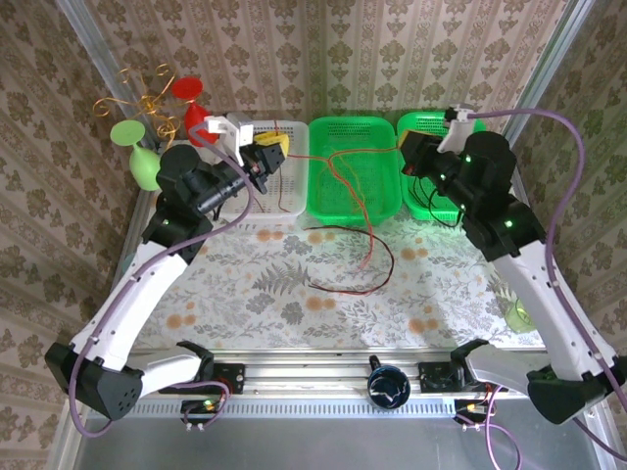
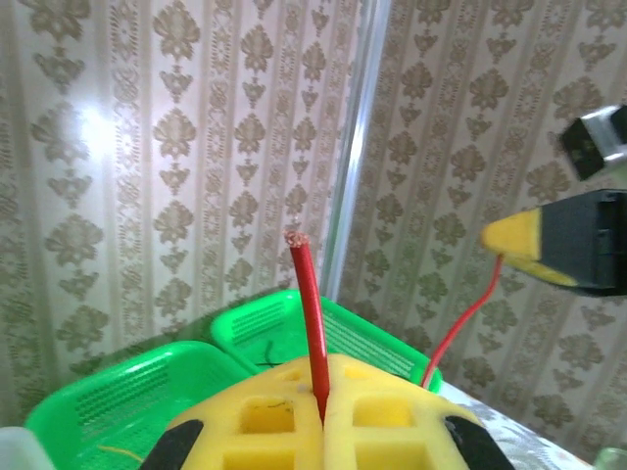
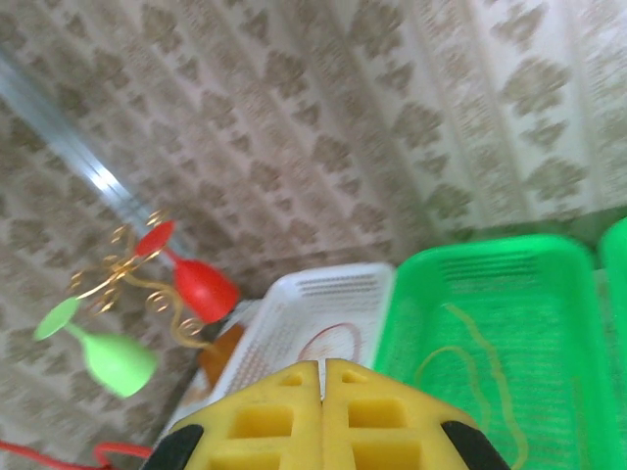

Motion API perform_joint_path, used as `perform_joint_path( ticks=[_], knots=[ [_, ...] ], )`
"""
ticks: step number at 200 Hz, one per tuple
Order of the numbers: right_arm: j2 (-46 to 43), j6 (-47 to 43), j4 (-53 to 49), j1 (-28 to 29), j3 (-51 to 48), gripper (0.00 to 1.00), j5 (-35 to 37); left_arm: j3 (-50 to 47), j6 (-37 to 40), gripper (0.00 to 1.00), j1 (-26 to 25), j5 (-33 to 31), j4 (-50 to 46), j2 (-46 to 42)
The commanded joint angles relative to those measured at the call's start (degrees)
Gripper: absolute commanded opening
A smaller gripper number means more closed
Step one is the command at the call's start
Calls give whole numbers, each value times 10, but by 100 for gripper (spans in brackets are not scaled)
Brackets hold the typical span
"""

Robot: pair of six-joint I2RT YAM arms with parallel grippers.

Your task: Untangle the cables

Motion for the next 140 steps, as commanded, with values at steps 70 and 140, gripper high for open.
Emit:
perform_joint_path(
  ticks=[70,140],
  knots=[
    [-117,-53,-13,-86,-76,0,158,-11,92,0,92,-122,-130,-72],
    [-164,-60,-33,-159,-104,0,183,-59,71,0,216,-248,-180,-135]
  ],
)
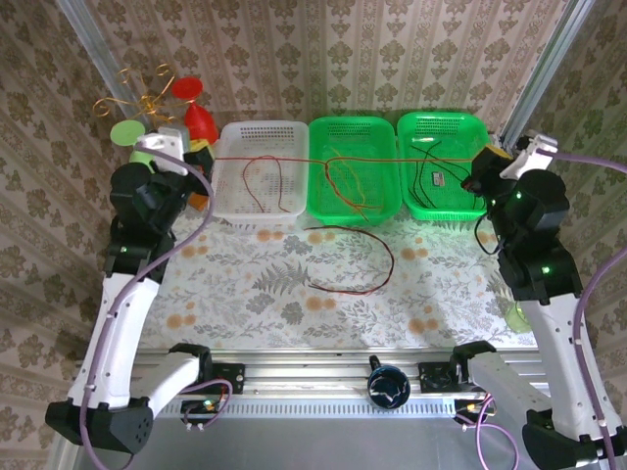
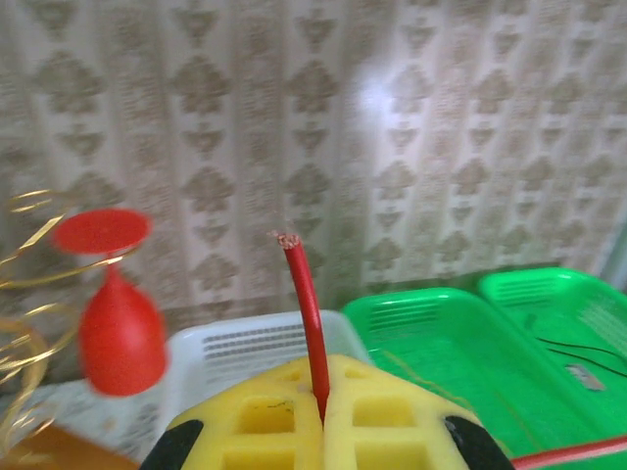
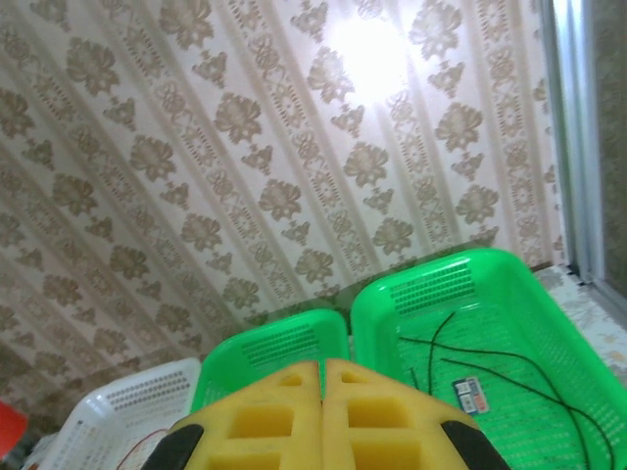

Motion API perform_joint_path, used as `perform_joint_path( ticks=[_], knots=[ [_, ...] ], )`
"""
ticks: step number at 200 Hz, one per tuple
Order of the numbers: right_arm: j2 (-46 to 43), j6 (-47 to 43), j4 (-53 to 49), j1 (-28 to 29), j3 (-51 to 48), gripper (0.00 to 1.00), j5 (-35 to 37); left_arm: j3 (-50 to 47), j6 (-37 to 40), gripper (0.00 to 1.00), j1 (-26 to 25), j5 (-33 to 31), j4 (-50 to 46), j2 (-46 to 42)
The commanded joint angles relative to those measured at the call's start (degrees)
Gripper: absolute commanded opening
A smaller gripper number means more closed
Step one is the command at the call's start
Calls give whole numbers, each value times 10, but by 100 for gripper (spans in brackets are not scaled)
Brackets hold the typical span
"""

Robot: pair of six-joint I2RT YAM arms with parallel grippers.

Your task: Untangle the cables

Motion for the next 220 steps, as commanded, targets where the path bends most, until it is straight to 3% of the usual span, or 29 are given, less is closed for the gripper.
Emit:
perform_joint_path(
  ticks=[1,51,139,192,220],
  knots=[
    [-20,-13,-13,-25,-8,0,59,-12,0,0,39,-81,-31,-22],
    [-52,-7,-14,-60,-36,0,129,-57,-22,0,118,-118,-34,-60],
    [-93,-12,-38,-95,-76,0,222,-106,-54,0,174,-223,-42,-87],
    [-87,12,-49,-99,-79,0,101,-114,-101,0,166,-103,12,-87],
    [-76,5,-51,-100,-52,0,43,-86,-95,0,140,-88,20,-82]
  ],
)
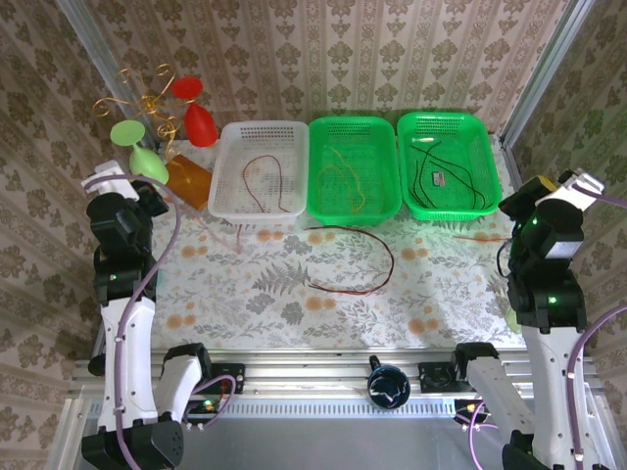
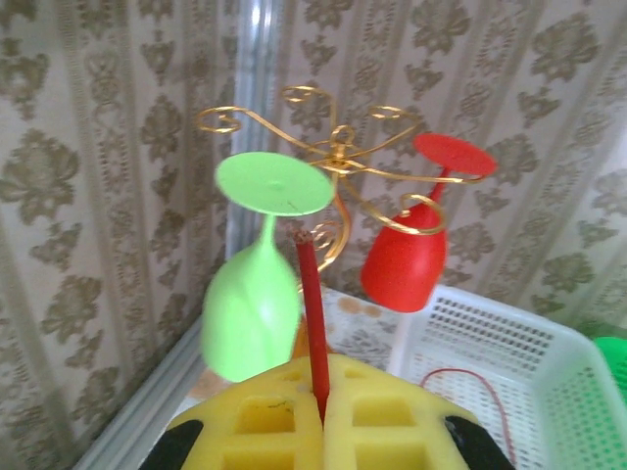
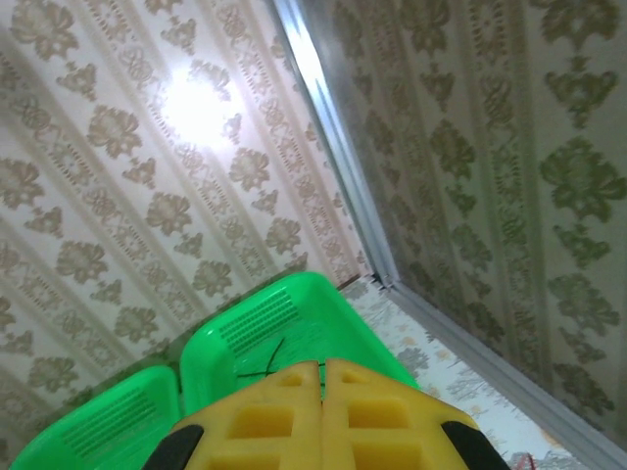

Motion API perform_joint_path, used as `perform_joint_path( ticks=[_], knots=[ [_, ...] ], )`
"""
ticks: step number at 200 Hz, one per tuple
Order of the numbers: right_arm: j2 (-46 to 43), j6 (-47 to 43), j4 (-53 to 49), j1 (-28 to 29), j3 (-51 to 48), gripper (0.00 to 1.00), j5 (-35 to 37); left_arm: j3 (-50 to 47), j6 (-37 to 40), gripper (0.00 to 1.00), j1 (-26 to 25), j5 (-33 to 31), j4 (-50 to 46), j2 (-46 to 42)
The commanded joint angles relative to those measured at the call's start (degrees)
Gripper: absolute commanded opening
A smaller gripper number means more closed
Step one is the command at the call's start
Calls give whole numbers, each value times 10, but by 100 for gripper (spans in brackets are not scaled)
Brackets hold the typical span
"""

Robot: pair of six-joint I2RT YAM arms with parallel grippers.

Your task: Untangle the cables

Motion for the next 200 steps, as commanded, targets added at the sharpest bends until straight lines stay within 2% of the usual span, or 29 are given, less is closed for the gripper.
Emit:
perform_joint_path(
  ticks=[1,50,81,154,200],
  knots=[
    [8,3,-9,-2,21,0,-68,26,-15,0,-21,40,33,-4],
    [40,45,-27,-2,138,0,-201,126,23,0,-126,30,40,37],
    [46,73,-20,-1,162,0,-239,196,39,0,-170,36,59,91],
    [19,119,-13,-1,106,0,-271,423,89,0,-193,73,89,262],
    [-1,128,-11,-1,78,0,-273,563,134,0,-195,67,102,361]
  ],
)
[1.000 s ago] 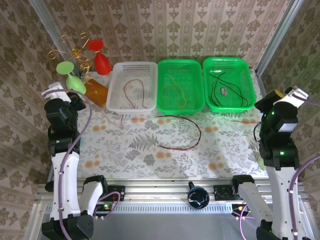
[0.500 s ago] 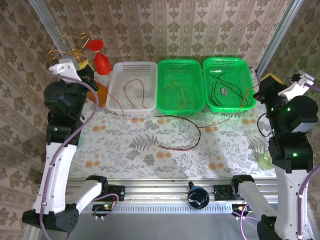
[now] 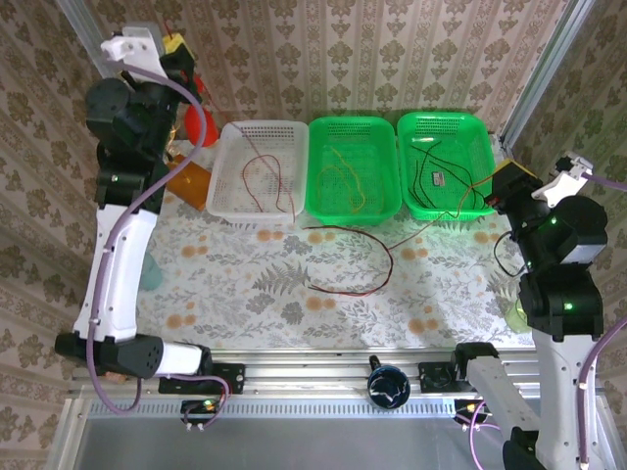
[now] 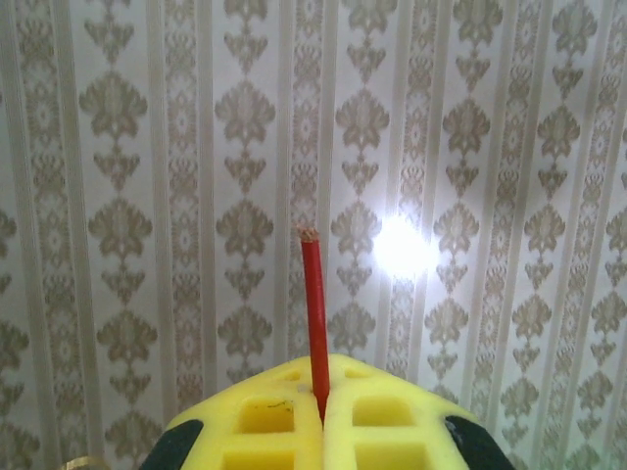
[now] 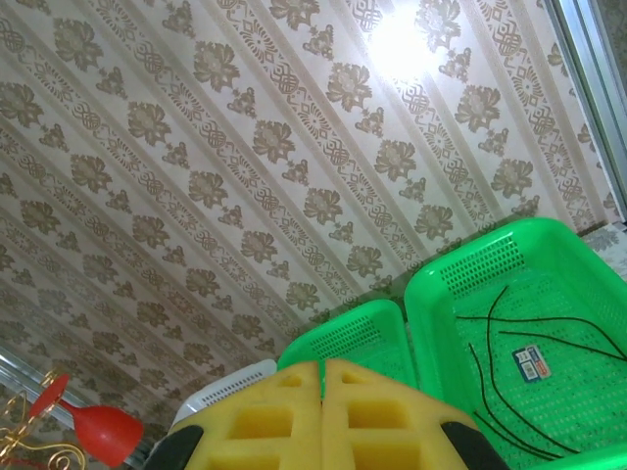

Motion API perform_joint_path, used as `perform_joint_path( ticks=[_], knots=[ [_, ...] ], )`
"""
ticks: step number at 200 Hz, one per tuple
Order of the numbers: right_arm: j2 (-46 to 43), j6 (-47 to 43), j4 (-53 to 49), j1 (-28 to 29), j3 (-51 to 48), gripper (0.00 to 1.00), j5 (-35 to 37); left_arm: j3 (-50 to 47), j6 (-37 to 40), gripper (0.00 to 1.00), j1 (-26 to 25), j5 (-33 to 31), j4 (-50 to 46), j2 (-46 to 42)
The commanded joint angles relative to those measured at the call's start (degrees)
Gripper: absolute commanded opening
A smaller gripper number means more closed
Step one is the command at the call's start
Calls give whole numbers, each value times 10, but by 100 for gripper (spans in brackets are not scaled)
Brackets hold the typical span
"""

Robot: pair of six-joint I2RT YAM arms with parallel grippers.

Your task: Untangle the cables

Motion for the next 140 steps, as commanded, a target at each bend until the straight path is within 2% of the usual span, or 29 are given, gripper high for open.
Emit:
perform_joint_path(
  ticks=[1,27,45,66,106,140],
  knots=[
    [-12,13,14,-1,-9,0,-17,71,44,0,-1,7,33,38],
    [-14,3,8,-1,-9,0,-17,173,89,0,-20,71,45,102],
    [-16,4,6,-1,-9,0,-16,209,91,0,-29,60,53,131],
    [-20,12,8,-1,-11,0,-20,203,109,0,-28,48,47,153],
    [-25,12,-1,-1,-8,0,-29,33,150,0,-23,54,63,154],
    [-27,10,-4,-1,-6,0,-32,-118,189,0,-27,0,25,181]
  ],
)
